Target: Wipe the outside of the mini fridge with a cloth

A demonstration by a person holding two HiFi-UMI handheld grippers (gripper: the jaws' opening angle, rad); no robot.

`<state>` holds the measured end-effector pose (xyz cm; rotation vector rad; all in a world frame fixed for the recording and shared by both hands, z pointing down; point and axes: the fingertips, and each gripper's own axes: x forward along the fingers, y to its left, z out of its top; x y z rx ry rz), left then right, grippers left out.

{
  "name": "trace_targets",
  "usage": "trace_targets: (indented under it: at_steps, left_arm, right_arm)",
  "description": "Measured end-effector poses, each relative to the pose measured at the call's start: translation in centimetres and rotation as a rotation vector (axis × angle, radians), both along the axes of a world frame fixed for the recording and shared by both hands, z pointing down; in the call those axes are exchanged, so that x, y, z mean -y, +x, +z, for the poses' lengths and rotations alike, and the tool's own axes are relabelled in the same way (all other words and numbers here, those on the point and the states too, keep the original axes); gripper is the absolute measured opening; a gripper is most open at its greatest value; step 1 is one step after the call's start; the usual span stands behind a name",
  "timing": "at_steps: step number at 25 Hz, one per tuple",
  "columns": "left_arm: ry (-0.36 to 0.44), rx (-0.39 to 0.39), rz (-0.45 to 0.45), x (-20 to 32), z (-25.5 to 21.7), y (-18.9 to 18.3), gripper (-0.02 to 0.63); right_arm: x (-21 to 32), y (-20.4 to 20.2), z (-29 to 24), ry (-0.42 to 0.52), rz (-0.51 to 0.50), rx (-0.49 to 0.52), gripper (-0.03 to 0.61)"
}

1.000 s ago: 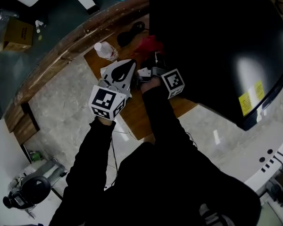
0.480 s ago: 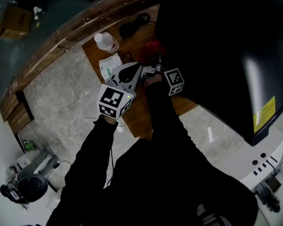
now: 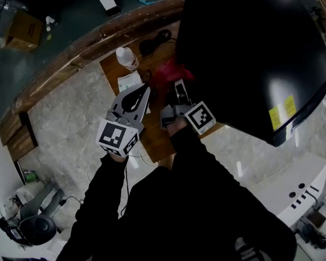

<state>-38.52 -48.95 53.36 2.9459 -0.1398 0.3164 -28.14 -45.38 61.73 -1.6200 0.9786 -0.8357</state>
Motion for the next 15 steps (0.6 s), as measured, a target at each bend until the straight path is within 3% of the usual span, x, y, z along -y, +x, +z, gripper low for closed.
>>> trace_targets:
  at_steps: [6, 11, 15]
  left_arm:
    - [0.026, -0.12, 0.04, -3.6, -10.0, -2.3, 0.006]
    - [0.097, -0.273, 0.162, -8.7, -17.6, 0.6, 0.006]
    - [0.109, -0.325, 0.248, -12.3, -21.3, 2.8, 0.006]
  right_arm:
    - [-5.2, -4.9, -13.6, 0.064, -0.106, -0.161, 0.074]
    - [-10.8, -3.6, -21.6, 0.144, 0.002, -0.184, 0.074]
    - [-14.9, -1.9, -24.8, 0.157, 0.08, -0.195, 0.074]
